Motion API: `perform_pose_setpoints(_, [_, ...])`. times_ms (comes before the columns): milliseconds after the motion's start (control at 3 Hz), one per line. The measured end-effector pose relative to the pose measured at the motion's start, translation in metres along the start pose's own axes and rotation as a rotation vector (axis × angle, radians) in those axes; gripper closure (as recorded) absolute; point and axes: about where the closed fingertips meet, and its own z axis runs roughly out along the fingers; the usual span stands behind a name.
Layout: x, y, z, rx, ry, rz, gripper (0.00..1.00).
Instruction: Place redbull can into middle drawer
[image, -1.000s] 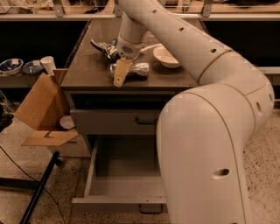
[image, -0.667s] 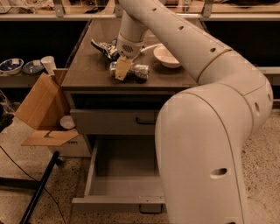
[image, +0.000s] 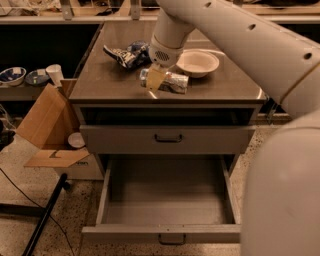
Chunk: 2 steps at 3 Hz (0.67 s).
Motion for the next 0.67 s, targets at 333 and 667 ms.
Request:
perform_pose_setpoints(333, [0.02,0.03,-0.013,0.012,-0.008,0.026,1.0])
perform_pose_setpoints(667, [0.038,0.058,-0.012,0.015,-0.03,0.073,1.0])
